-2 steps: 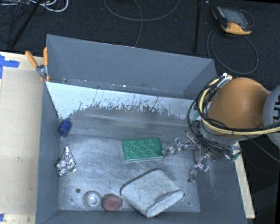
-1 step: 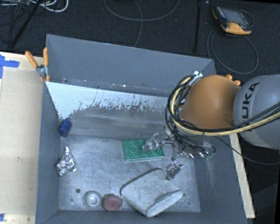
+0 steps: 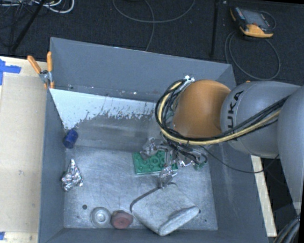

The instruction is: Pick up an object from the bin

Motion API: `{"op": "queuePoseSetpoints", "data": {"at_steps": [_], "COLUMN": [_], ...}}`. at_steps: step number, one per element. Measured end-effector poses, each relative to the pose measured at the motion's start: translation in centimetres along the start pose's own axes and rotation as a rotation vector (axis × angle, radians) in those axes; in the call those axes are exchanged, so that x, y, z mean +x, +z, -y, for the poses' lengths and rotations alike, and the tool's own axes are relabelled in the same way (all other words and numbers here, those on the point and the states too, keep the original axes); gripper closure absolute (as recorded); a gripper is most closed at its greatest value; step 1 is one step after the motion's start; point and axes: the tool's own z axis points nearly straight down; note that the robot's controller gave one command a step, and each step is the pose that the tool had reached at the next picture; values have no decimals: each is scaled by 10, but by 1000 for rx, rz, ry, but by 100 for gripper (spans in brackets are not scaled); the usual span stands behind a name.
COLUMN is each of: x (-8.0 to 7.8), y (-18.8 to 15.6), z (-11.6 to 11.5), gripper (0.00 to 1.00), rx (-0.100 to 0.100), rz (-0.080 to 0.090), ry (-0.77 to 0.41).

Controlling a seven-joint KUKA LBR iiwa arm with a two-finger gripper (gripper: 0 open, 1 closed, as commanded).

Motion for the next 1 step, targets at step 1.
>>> {"op": "queuePoseSetpoints", "data": {"at_steps": [1], "x": [-2], "y": [-3], "z": [0], "gripper": [100], "rx": [0], "rz": [6], "ry": [-1]}}
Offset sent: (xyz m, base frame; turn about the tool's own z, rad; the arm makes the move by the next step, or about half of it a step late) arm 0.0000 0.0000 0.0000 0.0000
